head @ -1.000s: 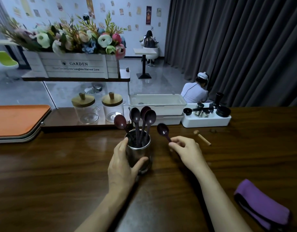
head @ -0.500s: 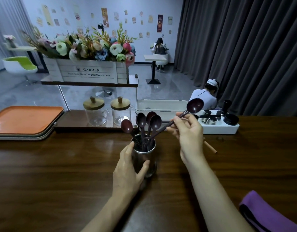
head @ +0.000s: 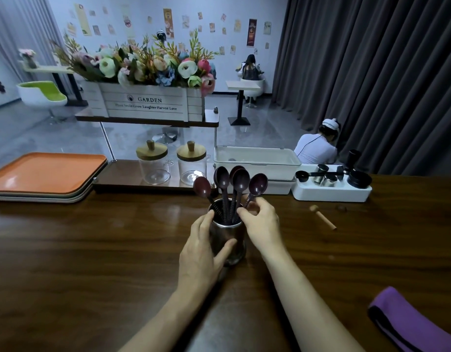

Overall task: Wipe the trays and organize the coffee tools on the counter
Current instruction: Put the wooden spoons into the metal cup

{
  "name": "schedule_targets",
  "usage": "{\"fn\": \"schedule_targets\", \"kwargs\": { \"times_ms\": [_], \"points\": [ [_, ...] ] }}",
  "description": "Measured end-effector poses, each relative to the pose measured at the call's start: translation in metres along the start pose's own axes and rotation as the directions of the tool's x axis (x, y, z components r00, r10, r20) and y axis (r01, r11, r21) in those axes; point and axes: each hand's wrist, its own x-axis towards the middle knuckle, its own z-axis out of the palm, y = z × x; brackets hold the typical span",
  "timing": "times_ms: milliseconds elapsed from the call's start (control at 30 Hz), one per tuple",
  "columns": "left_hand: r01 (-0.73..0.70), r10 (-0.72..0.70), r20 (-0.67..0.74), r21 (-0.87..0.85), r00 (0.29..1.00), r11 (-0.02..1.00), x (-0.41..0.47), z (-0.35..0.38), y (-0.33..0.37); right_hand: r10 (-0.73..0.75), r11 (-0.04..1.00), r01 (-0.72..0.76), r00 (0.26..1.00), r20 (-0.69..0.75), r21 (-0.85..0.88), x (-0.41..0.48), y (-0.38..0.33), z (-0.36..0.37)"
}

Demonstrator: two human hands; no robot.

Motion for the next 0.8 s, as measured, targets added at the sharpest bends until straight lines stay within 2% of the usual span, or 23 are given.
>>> {"fn": "schedule_targets", "kwargs": {
  "times_ms": [167,333,467,633,800],
  "points": [
    [0.033,-0.032,0.031,-0.054,0.999,0.998,0.0,-0.004,0.002,0.057,0.974,-0.089,0.986,0.155,0.21,0.004,-0.003,-0.004],
    [0.129,-0.12,0.075,-0.138,0.99,0.982,-0.001,-0.01,0.004,-0.079,0.926,-0.046,0.947,0.311,0.375,-0.012,0.005,-0.021],
    [0.183,-0.177,0.049,-0.182,0.983,0.966,-0.004,-0.012,0.004,-0.126,0.951,-0.014,0.896,0.426,0.31,-0.015,0.024,-0.027],
    [0.252,-0.251,0.043,-0.301,0.967,0.92,0.001,-0.013,0.01,-0.148,0.961,0.052,0.927,0.344,0.272,-0.015,0.036,-0.016],
    [0.242,-0.267,-0.031,-0.332,0.963,0.911,0.005,-0.043,0.0,-0.232,0.955,0.13,0.888,0.398,0.267,-0.01,0.014,0.011]
  ]
}}
